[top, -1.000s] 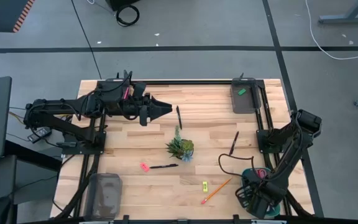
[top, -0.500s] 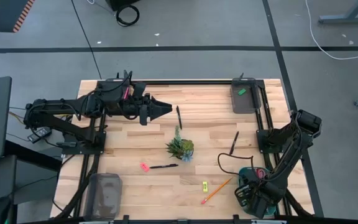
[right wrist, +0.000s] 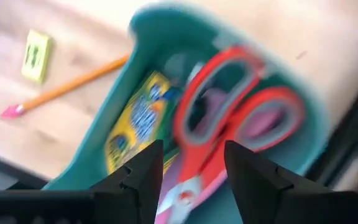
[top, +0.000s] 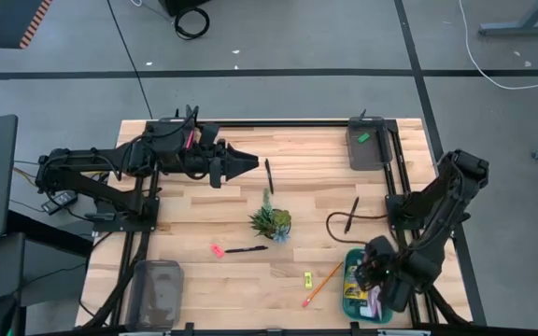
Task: Sort crayons/erasers/pens/pencils in bins
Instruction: Put the red scissors into the green bin
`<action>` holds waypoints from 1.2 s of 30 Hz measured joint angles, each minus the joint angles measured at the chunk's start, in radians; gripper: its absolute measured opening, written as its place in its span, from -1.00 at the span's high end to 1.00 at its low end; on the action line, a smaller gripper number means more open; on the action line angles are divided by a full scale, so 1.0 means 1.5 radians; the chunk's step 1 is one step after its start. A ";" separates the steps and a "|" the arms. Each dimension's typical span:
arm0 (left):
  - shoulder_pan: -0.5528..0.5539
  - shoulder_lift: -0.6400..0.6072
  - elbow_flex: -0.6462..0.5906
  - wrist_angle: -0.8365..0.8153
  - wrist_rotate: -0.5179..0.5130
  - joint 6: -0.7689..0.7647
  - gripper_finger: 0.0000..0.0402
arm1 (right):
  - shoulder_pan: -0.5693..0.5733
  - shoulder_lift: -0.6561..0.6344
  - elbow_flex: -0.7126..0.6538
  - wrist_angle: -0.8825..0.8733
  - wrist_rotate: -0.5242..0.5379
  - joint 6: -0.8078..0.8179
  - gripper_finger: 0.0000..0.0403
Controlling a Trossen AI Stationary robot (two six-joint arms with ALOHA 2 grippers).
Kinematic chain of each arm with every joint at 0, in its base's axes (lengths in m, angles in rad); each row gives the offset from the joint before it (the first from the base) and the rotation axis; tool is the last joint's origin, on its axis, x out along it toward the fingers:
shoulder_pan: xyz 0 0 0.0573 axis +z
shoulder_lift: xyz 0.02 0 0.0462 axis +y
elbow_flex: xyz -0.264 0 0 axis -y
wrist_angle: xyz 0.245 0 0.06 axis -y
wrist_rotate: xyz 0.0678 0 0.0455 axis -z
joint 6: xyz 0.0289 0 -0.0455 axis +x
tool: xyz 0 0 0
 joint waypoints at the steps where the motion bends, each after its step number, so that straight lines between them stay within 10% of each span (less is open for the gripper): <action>1: 0.001 0.000 0.000 0.000 0.000 0.005 0.14 | -0.003 -0.006 0.000 -0.020 0.006 -0.001 0.12; 17: 0.004 0.000 0.000 0.000 0.000 0.023 0.14 | -0.051 -0.014 -0.130 0.129 -0.030 -0.007 0.13; 36: 0.009 0.000 0.000 0.004 -0.008 0.015 0.14 | -0.035 -0.024 -0.103 0.047 -0.075 -0.156 0.13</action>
